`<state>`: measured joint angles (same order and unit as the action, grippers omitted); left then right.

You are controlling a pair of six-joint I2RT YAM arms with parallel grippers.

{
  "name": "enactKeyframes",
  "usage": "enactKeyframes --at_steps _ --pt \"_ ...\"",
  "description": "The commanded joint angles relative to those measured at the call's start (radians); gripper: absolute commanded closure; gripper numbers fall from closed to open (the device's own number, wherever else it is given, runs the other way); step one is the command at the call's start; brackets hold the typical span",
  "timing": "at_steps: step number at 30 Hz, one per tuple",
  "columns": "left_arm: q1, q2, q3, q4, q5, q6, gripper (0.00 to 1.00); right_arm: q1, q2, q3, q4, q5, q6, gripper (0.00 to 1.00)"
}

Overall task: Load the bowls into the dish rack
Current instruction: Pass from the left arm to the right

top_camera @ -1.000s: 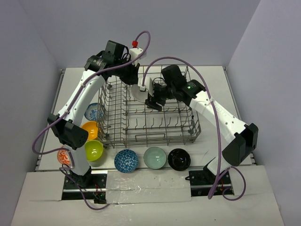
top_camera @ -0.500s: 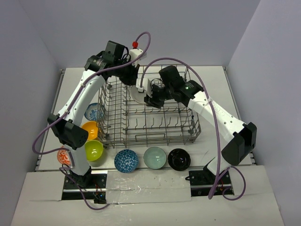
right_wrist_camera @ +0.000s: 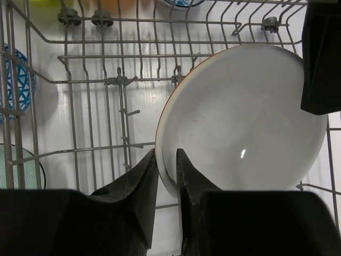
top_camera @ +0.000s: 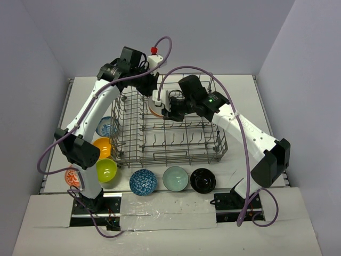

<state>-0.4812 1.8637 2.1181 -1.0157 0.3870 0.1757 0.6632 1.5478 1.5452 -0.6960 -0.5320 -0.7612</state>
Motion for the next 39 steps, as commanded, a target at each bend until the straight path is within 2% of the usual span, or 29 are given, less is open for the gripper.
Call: enactKeyframes --at_steps 1,12,24,31,39 --pt "-0.004 -0.051 -0.018 0.008 0.015 -0.010 1.00 -0.013 0.005 0.003 0.039 0.067 0.020 1.00" --pt "-0.004 -0.063 -0.040 0.065 -0.062 -0.059 1.00 -0.007 0.021 0.029 0.052 0.087 0.079 1.00" --pt "-0.017 -0.047 -0.083 0.121 -0.158 -0.113 0.87 0.007 0.058 0.093 0.007 0.075 0.077 1.00" --pt "-0.027 -0.035 -0.061 0.129 -0.172 -0.134 0.73 0.018 0.064 0.093 0.004 0.099 0.079 1.00" --pt "-0.042 -0.031 -0.102 0.147 -0.198 -0.150 0.73 0.019 0.077 0.093 0.010 0.083 0.088 1.00"
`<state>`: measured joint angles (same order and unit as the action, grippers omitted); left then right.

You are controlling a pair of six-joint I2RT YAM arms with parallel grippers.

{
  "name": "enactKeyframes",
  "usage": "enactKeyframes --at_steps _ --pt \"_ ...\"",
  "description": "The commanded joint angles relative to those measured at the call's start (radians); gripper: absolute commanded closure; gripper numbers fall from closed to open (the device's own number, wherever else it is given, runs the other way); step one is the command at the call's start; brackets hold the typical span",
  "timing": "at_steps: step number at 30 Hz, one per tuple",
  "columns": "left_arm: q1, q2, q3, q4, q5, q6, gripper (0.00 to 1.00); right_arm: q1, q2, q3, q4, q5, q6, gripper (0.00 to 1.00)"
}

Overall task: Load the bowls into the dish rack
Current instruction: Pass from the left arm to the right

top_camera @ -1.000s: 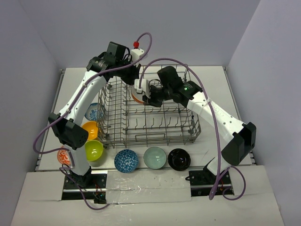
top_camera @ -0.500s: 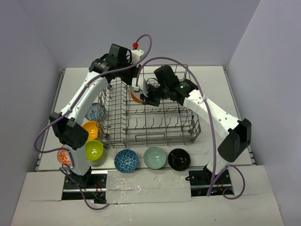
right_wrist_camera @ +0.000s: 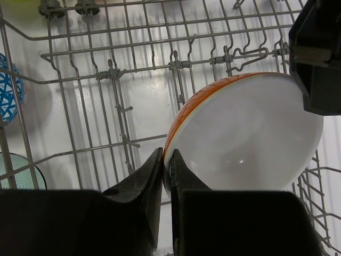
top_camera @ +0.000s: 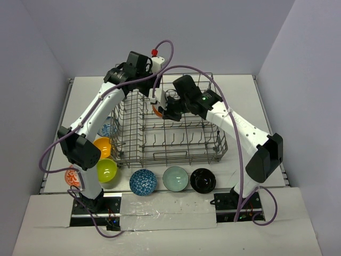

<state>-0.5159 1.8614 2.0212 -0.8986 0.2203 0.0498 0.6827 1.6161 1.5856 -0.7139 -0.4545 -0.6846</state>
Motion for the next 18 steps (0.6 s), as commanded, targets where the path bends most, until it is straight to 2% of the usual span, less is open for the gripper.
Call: enactKeyframes --at_steps 1,6,7,12,14,18 --pt "-0.007 -0.028 -0.004 0.032 -0.048 -0.028 0.72 0.000 0.010 0.051 0.028 0.002 0.011 1.00" --pt "-0.006 -0.044 0.013 0.059 -0.127 -0.041 0.66 0.000 0.019 0.042 0.033 0.004 0.016 1.00" --pt "-0.007 -0.050 0.019 0.063 -0.142 -0.083 0.62 0.000 0.024 0.043 0.036 0.005 0.016 1.00" --pt "-0.003 -0.062 0.027 0.082 -0.214 -0.102 0.49 0.000 0.036 0.048 0.036 0.000 0.023 1.00" --pt "0.014 -0.064 0.028 0.084 -0.268 -0.111 0.46 0.001 0.039 0.050 0.034 0.000 0.025 1.00" --pt "0.057 -0.074 0.028 0.090 -0.274 -0.136 0.44 0.002 0.031 0.039 0.036 0.004 0.025 1.00"
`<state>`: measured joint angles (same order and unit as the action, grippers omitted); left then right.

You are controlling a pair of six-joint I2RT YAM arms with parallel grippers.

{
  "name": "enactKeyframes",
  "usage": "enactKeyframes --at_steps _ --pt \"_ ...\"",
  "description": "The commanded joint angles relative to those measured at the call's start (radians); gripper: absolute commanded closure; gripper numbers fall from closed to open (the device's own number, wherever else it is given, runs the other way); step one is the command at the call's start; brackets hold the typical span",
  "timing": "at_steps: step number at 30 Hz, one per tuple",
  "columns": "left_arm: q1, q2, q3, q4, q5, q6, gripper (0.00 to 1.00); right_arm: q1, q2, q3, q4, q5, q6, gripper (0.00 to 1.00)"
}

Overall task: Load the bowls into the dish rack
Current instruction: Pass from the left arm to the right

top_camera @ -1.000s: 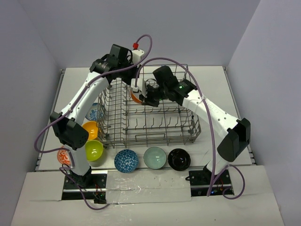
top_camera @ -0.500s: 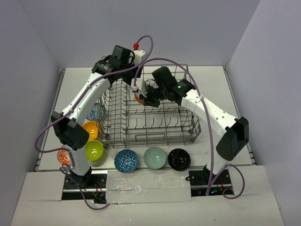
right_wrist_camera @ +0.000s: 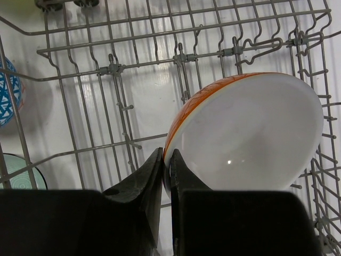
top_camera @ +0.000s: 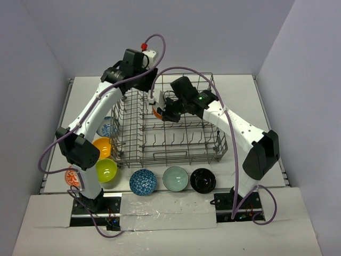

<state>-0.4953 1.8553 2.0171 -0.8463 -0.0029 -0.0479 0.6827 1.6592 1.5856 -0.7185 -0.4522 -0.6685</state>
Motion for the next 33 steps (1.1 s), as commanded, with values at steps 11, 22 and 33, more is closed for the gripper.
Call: enactKeyframes --at_steps 11,22,33 --pt "0.216 -0.232 -0.042 0.104 -0.131 -0.075 0.43 0.002 0.014 0.092 0.057 -0.031 0.084 1.00" --pt "0.320 -0.548 -0.429 0.251 -0.149 -0.055 0.42 -0.006 0.163 0.321 0.017 -0.189 0.222 1.00" --pt "0.374 -0.717 -0.612 0.312 -0.166 -0.061 0.39 -0.038 0.186 0.320 0.203 -0.209 0.450 1.00"
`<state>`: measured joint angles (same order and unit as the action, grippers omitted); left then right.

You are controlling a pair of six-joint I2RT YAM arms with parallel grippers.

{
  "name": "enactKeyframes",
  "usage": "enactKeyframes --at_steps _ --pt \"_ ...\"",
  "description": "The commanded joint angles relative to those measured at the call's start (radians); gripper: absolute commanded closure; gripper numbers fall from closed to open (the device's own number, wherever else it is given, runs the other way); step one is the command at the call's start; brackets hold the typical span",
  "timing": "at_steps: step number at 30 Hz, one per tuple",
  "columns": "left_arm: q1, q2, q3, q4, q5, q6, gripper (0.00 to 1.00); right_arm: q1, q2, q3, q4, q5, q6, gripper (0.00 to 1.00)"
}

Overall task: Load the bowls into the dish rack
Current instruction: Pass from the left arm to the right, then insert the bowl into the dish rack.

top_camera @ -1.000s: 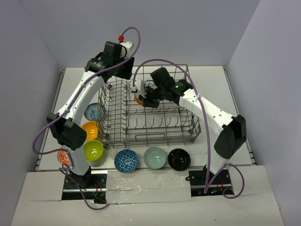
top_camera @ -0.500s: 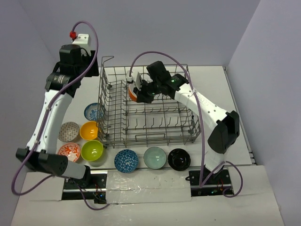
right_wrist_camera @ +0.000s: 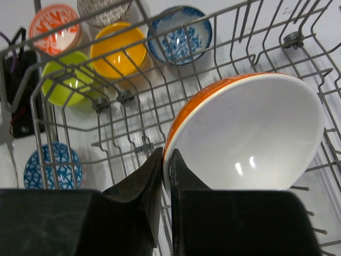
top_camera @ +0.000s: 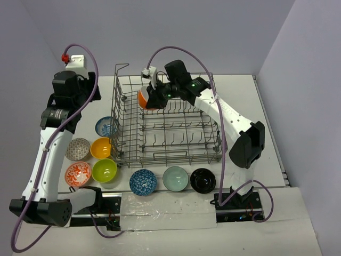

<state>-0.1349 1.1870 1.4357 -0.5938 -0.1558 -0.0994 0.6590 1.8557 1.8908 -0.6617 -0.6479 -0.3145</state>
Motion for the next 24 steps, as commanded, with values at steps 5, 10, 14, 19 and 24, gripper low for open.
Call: enactKeyframes --at_steps 5,10,14,19,24 --pt "0.038 -0.107 -0.086 0.078 -0.004 -0.013 0.39 -0.039 -0.021 -0.045 0.283 0.004 0.248 1.00" --pt "0.089 -0.139 -0.107 0.071 0.019 -0.020 0.38 -0.064 -0.018 -0.085 0.378 0.028 0.395 1.00" --pt "0.130 -0.178 -0.133 0.072 0.025 -0.016 0.38 -0.090 -0.001 -0.093 0.453 0.017 0.494 1.00" --pt "0.207 -0.239 -0.182 0.078 0.064 -0.011 0.36 -0.125 0.056 -0.049 0.525 -0.073 0.656 1.00" --pt "0.274 -0.265 -0.212 0.075 0.100 -0.017 0.36 -0.157 0.100 -0.070 0.651 -0.171 0.837 1.00"
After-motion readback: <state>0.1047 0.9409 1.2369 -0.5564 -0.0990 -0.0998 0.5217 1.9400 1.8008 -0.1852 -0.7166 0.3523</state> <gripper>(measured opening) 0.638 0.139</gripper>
